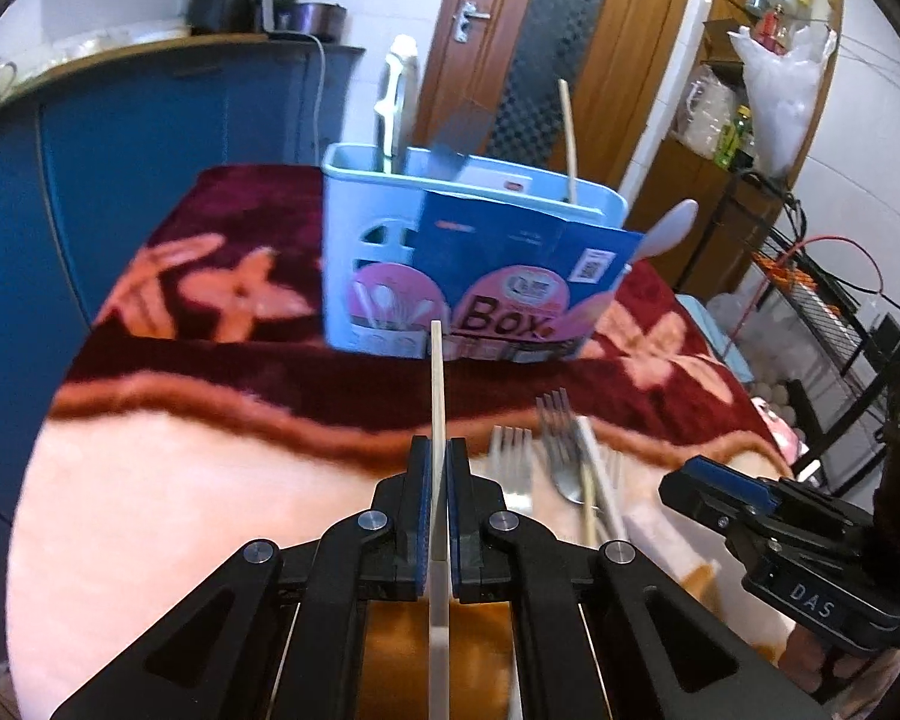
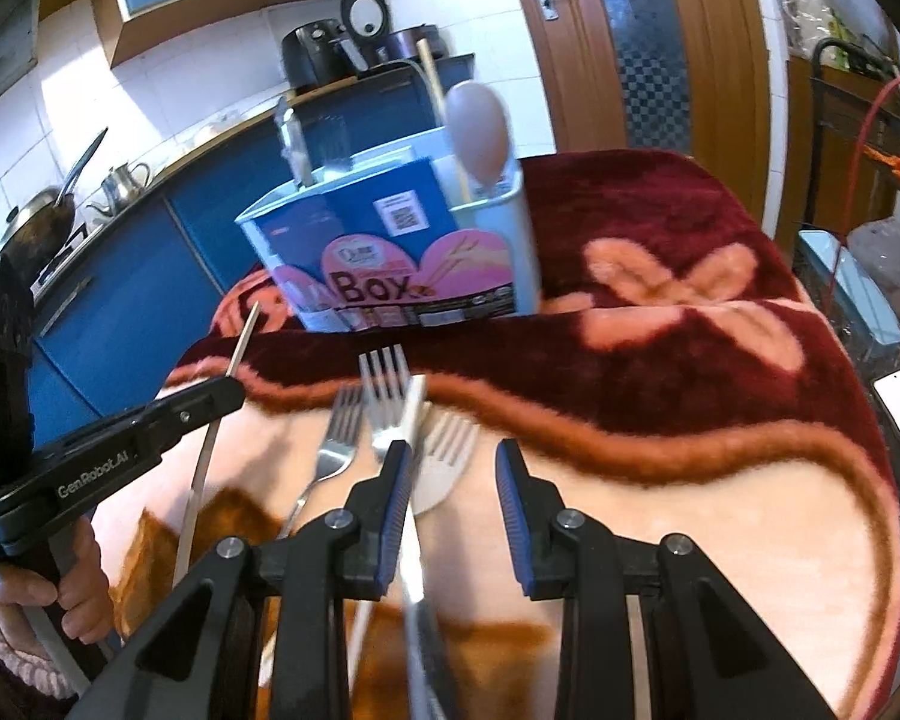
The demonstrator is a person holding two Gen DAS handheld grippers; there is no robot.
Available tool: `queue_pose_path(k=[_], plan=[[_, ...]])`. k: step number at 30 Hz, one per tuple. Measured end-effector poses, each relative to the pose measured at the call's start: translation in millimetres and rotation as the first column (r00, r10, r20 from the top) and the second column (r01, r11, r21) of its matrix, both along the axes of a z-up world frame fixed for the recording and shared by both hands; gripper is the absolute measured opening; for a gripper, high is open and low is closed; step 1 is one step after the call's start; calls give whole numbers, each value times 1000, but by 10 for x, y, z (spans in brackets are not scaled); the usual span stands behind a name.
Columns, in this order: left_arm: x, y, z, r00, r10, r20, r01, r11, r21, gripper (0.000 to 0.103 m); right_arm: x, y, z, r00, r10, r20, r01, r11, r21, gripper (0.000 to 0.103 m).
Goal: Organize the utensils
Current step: 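Grasp a white plastic utensil with the right tool while the left lifts the white chopstick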
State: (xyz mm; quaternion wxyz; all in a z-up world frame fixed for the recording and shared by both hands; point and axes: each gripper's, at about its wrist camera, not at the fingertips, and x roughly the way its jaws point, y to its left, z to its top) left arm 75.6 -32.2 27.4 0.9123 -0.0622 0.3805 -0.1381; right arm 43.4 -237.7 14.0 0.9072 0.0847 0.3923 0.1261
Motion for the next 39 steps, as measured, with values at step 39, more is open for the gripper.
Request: queue_pose_path(k=[39], plan=[[-175,181,205,990,23,143,-16,999,-51,4,84,273,133,993,119,19,-120,991,63,10]])
